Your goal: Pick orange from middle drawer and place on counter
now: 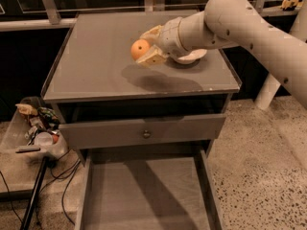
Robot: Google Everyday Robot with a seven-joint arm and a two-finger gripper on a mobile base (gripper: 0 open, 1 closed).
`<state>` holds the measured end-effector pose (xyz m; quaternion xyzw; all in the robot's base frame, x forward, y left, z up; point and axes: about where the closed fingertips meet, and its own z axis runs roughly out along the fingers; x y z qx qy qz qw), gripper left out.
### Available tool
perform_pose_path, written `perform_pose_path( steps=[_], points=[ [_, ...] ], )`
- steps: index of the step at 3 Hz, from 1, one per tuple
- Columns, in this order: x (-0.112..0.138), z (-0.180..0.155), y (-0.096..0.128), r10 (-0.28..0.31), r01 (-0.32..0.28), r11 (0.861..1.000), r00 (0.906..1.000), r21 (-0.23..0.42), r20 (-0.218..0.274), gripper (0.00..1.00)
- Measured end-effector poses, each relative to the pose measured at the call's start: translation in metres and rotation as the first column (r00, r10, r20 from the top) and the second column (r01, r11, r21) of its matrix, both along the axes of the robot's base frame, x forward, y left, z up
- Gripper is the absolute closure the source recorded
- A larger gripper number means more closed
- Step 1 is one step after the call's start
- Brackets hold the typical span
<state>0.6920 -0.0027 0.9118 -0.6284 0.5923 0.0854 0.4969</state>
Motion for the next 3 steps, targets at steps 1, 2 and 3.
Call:
perform_pose_path(
  steps=[1,2,3],
  points=[
    [0.004,-0.007,0.0,0.005,-0.005,1.0,0.9994,-0.011,-0.034,1.0],
    [0.006,-0.015,-0.001,0.008,-0.01,1.0,0.9973,-0.017,-0.072,1.0],
    [0.006,-0.022,0.0,0.012,-0.016,0.999,0.9938,-0.035,-0.11,1.0]
  ],
)
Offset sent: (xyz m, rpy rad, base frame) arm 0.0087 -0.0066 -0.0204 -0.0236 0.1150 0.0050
